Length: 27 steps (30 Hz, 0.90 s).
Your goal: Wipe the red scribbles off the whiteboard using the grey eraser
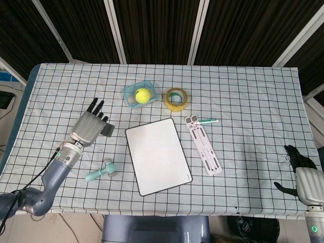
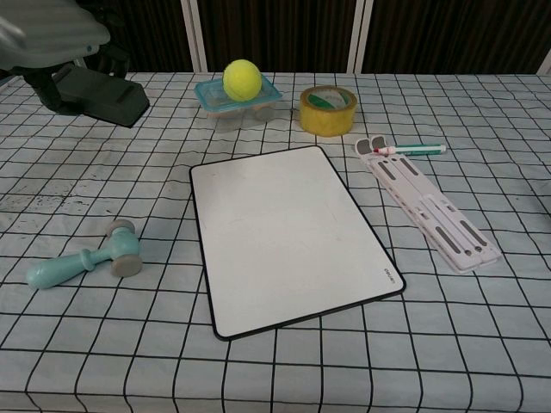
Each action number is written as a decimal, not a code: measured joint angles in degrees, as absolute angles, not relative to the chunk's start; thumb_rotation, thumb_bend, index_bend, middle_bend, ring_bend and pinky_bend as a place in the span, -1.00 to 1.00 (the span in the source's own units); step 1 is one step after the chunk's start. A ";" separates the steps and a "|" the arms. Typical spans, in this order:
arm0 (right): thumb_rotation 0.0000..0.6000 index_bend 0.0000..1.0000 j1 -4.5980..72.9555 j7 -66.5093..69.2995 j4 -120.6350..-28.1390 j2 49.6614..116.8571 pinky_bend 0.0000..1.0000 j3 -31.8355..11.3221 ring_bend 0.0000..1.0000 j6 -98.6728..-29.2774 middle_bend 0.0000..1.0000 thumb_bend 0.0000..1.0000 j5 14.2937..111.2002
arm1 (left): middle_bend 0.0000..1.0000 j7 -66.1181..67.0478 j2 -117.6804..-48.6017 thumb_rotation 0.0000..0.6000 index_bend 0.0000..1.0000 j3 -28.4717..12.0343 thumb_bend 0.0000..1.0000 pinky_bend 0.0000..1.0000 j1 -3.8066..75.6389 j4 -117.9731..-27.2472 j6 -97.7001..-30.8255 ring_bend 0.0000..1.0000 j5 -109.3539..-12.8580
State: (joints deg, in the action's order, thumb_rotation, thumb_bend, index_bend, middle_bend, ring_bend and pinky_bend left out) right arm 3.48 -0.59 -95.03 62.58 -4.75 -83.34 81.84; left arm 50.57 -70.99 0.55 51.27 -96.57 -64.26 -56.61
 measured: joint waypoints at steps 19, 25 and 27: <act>1.00 -0.87 3.51 -0.88 -95.20 62.58 -0.57 -4.74 -0.60 -83.09 -0.78 -0.86 81.54 | -0.13 38.32 -82.95 1.00 -0.21 -0.80 -0.41 -0.96 45.79 -75.71 -57.22 -1.00 -52.09; 1.00 -0.87 3.43 -0.70 -95.09 62.55 -0.57 -4.70 -0.60 -83.17 -0.78 -0.86 81.56 | -0.16 39.26 -85.52 1.00 -0.24 -1.68 -0.46 -0.96 45.76 -74.38 -56.09 -1.00 -50.97; 1.00 -0.87 3.47 -0.68 -95.12 62.52 -0.57 -4.72 -0.60 -83.06 -0.78 -0.86 81.50 | -0.19 39.74 -86.00 1.00 -0.26 -1.94 -0.47 -0.96 45.77 -74.29 -55.99 -1.00 -50.80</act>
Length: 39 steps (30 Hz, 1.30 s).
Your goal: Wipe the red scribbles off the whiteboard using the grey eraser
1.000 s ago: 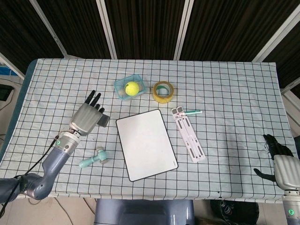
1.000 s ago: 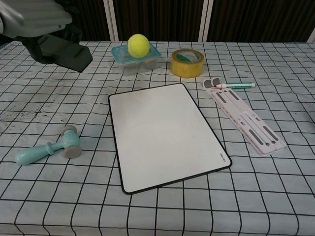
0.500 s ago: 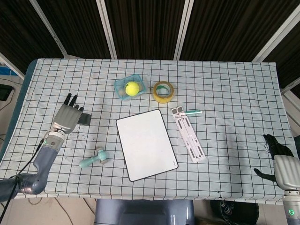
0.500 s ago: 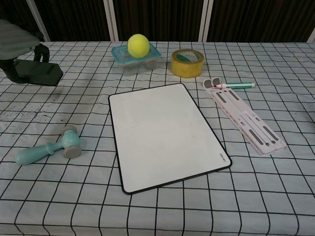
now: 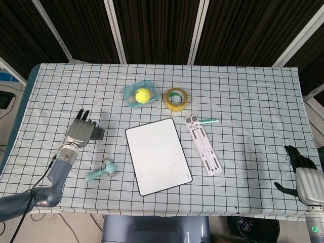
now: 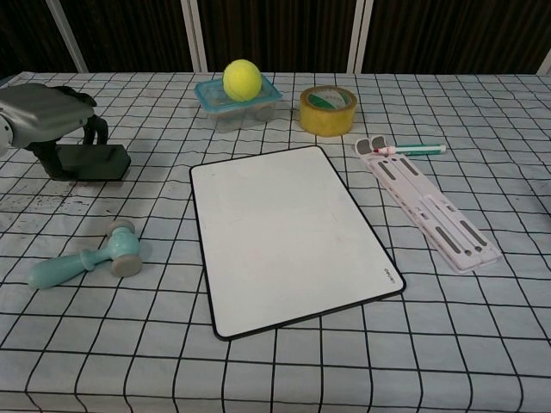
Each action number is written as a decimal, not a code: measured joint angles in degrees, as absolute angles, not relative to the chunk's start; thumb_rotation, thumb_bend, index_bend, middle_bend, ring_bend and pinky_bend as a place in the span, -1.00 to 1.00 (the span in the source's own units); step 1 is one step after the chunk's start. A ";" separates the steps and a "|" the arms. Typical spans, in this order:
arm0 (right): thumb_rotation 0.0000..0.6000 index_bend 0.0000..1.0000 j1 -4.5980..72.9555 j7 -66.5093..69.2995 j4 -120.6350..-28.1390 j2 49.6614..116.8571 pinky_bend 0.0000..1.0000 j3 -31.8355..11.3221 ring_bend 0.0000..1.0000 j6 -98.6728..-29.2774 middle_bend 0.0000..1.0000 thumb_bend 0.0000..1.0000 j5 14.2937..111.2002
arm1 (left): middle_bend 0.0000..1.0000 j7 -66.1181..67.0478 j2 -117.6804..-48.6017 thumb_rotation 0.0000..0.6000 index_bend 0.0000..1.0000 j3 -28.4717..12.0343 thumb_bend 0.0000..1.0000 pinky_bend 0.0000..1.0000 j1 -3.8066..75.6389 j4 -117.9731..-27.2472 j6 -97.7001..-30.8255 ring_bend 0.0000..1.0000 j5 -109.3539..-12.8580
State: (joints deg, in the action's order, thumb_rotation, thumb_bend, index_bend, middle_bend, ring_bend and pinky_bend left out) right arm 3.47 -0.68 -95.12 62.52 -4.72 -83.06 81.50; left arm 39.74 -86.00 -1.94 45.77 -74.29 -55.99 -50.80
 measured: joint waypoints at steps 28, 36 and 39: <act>1.00 -0.87 3.66 -0.86 -95.30 62.41 -0.57 -4.93 -0.60 -82.85 -0.78 -0.86 81.21 | -0.76 47.86 -79.06 1.00 -0.96 -2.42 -0.80 -0.94 45.24 -90.18 -63.93 -1.00 -55.19; 1.00 -0.87 3.61 -1.89 -94.64 62.85 -0.57 -4.85 -0.60 -83.62 -0.78 -0.86 81.97 | -0.86 44.91 -69.32 1.00 -1.00 -0.48 -0.86 -0.88 39.94 -104.20 -71.42 -1.00 -61.96; 1.00 -0.87 3.59 -2.45 -94.44 62.95 -0.57 -4.80 -0.60 -83.76 -0.78 -0.86 82.11 | -0.89 43.01 -65.34 1.00 -1.00 1.27 -0.87 -0.88 37.18 -107.86 -73.74 -1.00 -65.31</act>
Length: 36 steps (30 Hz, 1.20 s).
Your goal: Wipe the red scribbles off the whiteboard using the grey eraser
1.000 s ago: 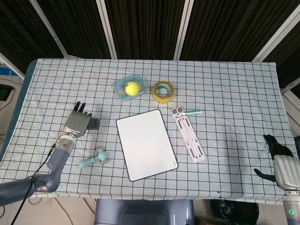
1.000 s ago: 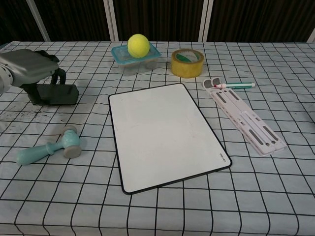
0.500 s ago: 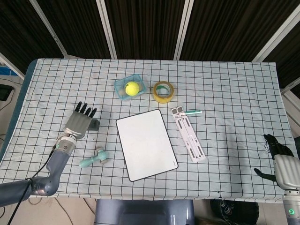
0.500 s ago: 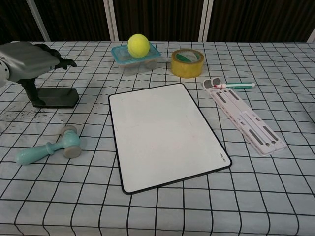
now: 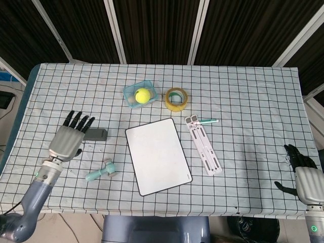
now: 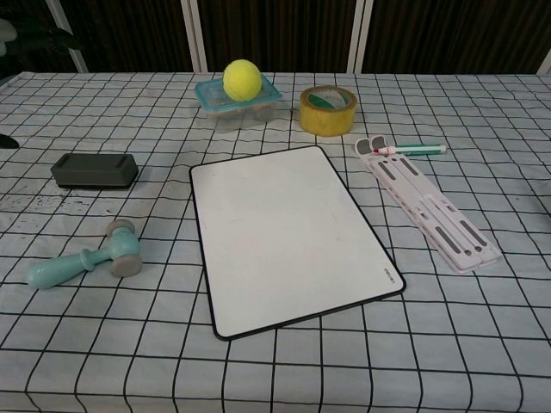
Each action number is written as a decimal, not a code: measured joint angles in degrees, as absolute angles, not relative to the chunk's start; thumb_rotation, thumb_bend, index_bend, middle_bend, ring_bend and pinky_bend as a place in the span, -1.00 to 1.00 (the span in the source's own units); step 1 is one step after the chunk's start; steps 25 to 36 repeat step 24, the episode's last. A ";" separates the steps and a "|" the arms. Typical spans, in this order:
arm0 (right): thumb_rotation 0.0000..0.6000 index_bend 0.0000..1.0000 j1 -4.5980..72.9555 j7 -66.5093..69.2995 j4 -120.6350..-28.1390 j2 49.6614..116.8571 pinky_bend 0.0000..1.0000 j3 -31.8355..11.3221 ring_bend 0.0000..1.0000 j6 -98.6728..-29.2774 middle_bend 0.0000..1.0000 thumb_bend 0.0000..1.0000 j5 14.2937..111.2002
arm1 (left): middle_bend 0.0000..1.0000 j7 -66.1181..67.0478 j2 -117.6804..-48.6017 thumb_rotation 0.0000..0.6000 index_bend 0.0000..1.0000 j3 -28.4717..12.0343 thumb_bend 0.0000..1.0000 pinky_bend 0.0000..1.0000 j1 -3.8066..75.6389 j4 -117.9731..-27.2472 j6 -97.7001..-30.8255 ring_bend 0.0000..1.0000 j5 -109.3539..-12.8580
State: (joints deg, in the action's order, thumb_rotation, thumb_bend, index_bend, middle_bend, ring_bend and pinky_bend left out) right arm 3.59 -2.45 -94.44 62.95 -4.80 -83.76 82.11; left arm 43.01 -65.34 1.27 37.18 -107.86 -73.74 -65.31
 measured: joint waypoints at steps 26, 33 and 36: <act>1.00 -0.87 3.48 -3.11 -94.13 62.99 -0.57 -5.16 -0.61 -84.56 -0.81 -0.86 82.15 | -0.92 17.15 -55.75 1.00 -1.00 10.15 -0.87 -0.90 18.03 -103.10 -88.57 -1.00 -92.56; 1.00 -0.87 3.48 -3.11 -94.13 62.99 -0.57 -5.16 -0.61 -84.56 -0.81 -0.86 82.15 | -0.92 17.15 -55.75 1.00 -1.00 10.15 -0.87 -0.90 18.03 -103.10 -88.57 -1.00 -92.56; 1.00 -0.87 3.48 -3.11 -94.13 62.99 -0.57 -5.16 -0.61 -84.56 -0.81 -0.86 82.15 | -0.92 17.15 -55.75 1.00 -1.00 10.15 -0.87 -0.90 18.03 -103.10 -88.57 -1.00 -92.56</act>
